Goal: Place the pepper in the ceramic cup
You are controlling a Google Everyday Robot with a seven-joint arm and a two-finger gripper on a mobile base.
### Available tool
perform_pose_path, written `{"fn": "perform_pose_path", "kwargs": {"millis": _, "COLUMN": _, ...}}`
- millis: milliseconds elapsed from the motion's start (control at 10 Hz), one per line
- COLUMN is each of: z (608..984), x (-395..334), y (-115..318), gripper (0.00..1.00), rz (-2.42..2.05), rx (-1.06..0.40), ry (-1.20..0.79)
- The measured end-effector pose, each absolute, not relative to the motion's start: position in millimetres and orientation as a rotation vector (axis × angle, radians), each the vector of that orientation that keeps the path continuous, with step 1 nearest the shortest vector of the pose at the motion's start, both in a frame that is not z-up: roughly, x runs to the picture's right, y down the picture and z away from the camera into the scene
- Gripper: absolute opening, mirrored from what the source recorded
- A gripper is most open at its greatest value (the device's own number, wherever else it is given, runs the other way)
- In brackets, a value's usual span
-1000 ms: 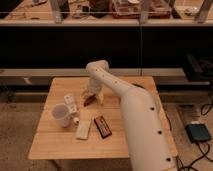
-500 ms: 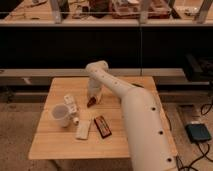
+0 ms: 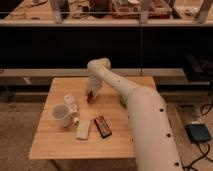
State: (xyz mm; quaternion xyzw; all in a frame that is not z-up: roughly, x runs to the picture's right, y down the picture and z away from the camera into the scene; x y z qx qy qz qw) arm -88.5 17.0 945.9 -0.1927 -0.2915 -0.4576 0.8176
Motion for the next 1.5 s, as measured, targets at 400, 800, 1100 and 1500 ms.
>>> {"fn": "perform_pose_path", "kwargs": {"millis": 400, "z": 874.7, "x": -104.7, "y": -44.9, "gripper": 0.0, "rz": -0.982, "rx": -0.16, "ry": -0.755}}
{"fn": "perform_pose_path", "kwargs": {"millis": 800, "z": 758.8, "x": -146.9, "y": -69.9, "gripper": 0.0, "rz": -1.069, "rx": 0.118, "ry": -1.032}}
{"fn": "perform_pose_path", "kwargs": {"millis": 1100, "z": 703.7, "x": -179.9, "y": -56.5, "gripper": 0.0, "rz": -1.153, "rx": 0.218, "ry": -1.173}}
{"fn": "perform_pose_path", "kwargs": {"millis": 1500, "z": 702.4, "x": -179.4, "y": -56.5, "gripper": 0.0, "rz": -1.153, "rx": 0.221, "ry": -1.176}}
